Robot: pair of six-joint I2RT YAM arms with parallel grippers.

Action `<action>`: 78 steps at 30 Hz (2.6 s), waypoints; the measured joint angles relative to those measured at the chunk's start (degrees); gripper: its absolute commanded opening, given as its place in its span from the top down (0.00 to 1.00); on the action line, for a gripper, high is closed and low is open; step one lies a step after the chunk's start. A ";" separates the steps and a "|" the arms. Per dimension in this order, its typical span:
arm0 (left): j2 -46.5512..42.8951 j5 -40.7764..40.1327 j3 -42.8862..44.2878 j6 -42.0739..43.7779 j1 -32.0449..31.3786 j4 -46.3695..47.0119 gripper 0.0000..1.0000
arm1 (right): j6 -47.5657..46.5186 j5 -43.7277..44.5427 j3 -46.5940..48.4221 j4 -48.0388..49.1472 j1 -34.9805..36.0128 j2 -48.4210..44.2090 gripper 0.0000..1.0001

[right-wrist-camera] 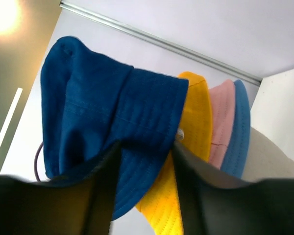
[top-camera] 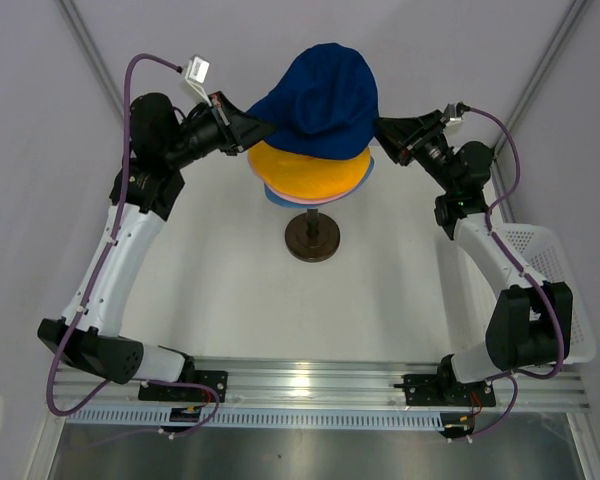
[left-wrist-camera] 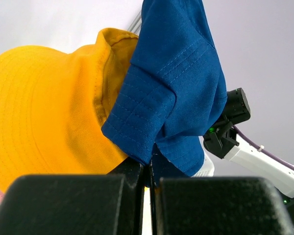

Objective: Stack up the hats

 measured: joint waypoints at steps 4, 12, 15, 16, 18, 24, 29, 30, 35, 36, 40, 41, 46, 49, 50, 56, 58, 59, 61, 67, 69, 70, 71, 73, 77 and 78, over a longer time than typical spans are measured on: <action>0.15 0.57 -0.02 -0.15 0.11 0.44 0.99 | 0.81 0.28 0.13 2.27 0.00 -0.15 0.96; 0.15 0.87 0.52 -1.68 0.13 0.42 0.99 | 1.29 0.17 5.07 3.69 -0.33 -0.13 1.00; -0.28 0.74 1.64 -3.06 0.13 0.39 0.99 | 0.04 -0.87 11.02 3.54 -0.22 -0.11 1.00; -0.74 0.50 1.68 -3.21 0.13 0.39 0.98 | -0.63 -1.25 12.28 3.48 -0.09 -0.20 1.00; -2.47 -0.33 0.87 -3.58 0.17 0.20 0.97 | -2.73 -2.40 16.33 1.81 0.42 -0.13 1.00; -14.80 -3.82 -7.65 -2.99 0.39 0.79 0.96 | -7.56 -6.49 19.28 -0.57 2.86 -1.68 1.00; -20.39 -7.45 -13.29 0.02 0.55 1.33 0.98 | -12.98 -9.92 17.25 -3.87 4.70 -1.38 1.00; -20.61 -8.17 -14.01 0.83 0.61 1.53 0.99 | -14.29 -10.47 17.05 -4.59 4.96 -0.92 1.00; -17.35 -9.44 -13.79 2.36 1.92 3.04 0.99 | -17.86 -11.85 20.06 -7.02 5.01 4.07 1.00; -15.96 -9.29 -12.74 2.23 2.21 3.02 0.99 | -17.88 -12.02 21.59 -7.02 4.98 5.46 1.00; -11.15 -8.13 -7.08 1.73 2.58 6.32 0.99 | -17.25 -12.76 29.49 -5.62 4.96 10.71 1.00; -10.12 -7.65 -5.51 1.75 2.58 8.28 0.99 | -17.27 -12.94 31.74 -5.18 5.14 11.69 1.00; -3.13 -4.42 6.47 2.12 2.62 14.01 0.99 | -17.27 -13.73 43.15 -2.84 5.84 15.87 1.00; -0.74 -1.31 8.90 2.51 2.64 16.85 0.99 | -17.55 -14.40 44.44 -1.84 5.88 16.28 1.00; -0.39 -0.35 8.33 2.99 2.64 17.55 0.99 | -17.86 -14.64 44.24 -1.79 5.90 16.39 1.00; 1.05 4.33 -4.04 7.15 2.69 21.90 0.99 | -21.90 -15.72 42.03 -2.75 5.84 19.21 1.00; 2.93 5.07 -5.66 7.93 2.69 21.94 0.99 | -22.29 -15.89 42.01 -2.75 5.73 21.18 1.00; 3.98 5.40 -6.01 8.31 2.71 22.08 0.99 | -22.36 -15.96 42.01 -2.73 5.64 22.21 1.00; 5.33 5.84 -6.01 9.09 2.69 22.95 0.99 | -22.40 -16.04 42.14 -2.75 5.40 24.02 1.00; 7.19 7.28 0.09 13.92 2.75 24.44 0.99 | -23.47 -16.70 53.07 -4.46 4.42 31.04 1.00; 8.41 7.89 3.28 15.02 2.82 25.90 0.99 | -24.04 -16.79 58.25 -5.38 4.13 32.98 1.00; 9.33 8.41 5.25 15.63 2.86 26.82 0.99 | -24.35 -16.76 60.61 -5.88 4.02 33.75 1.00; 9.97 8.57 6.49 15.93 2.86 27.41 0.99 | -24.59 -16.74 61.81 -6.01 3.98 34.01 1.00; 11.82 9.27 9.77 16.79 2.91 27.76 0.99 | -24.90 -16.76 63.17 -6.19 3.85 34.16 1.00; 14.58 10.08 12.79 19.10 3.08 26.49 0.99 | -24.76 -16.85 61.48 -4.79 3.85 34.16 1.00; 14.49 10.19 11.67 19.91 3.08 26.27 0.99 | -24.65 -16.85 60.39 -4.31 3.85 34.14 1.00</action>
